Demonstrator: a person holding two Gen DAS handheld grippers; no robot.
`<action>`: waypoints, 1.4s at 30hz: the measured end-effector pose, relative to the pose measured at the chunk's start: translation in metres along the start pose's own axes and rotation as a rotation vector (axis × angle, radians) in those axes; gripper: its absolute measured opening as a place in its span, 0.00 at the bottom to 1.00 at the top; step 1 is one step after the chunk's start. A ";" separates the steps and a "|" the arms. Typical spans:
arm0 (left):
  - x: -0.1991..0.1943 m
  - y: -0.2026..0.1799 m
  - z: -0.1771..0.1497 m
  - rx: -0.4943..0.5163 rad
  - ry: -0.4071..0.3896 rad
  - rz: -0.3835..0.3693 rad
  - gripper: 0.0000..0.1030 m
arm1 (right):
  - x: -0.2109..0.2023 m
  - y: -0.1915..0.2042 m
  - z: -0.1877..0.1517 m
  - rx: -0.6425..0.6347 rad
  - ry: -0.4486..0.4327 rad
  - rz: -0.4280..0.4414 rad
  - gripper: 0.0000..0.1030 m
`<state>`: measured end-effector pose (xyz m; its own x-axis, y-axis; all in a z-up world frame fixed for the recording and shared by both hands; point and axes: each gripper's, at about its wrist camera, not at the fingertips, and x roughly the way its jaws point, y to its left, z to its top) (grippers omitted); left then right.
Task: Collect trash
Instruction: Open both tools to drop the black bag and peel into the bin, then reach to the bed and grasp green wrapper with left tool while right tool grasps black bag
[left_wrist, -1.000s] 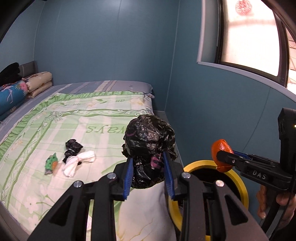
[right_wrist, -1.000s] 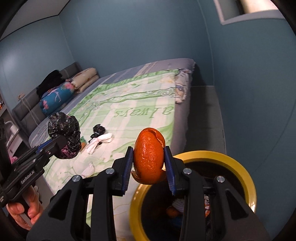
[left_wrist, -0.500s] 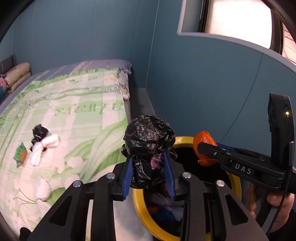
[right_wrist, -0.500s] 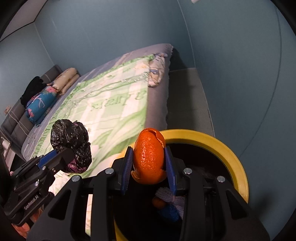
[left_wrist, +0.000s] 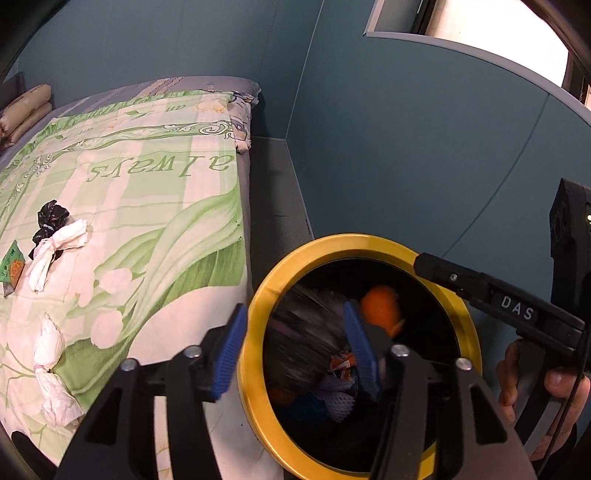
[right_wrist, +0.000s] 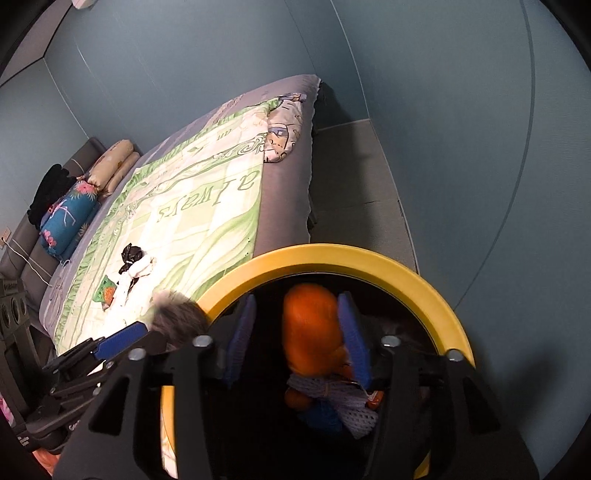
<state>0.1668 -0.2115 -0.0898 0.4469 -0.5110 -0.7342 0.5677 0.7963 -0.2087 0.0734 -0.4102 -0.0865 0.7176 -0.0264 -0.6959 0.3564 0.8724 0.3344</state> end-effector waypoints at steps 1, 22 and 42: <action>-0.001 0.002 0.000 -0.005 -0.003 -0.004 0.59 | -0.002 -0.001 0.000 0.007 -0.004 0.000 0.52; -0.079 0.102 0.018 -0.153 -0.196 0.209 0.87 | -0.019 0.072 0.025 -0.156 -0.150 0.119 0.78; -0.132 0.276 0.016 -0.389 -0.247 0.419 0.88 | 0.090 0.249 0.066 -0.330 0.012 0.259 0.78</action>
<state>0.2759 0.0707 -0.0401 0.7502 -0.1520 -0.6435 0.0363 0.9812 -0.1895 0.2664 -0.2282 -0.0240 0.7503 0.2181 -0.6241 -0.0470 0.9592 0.2787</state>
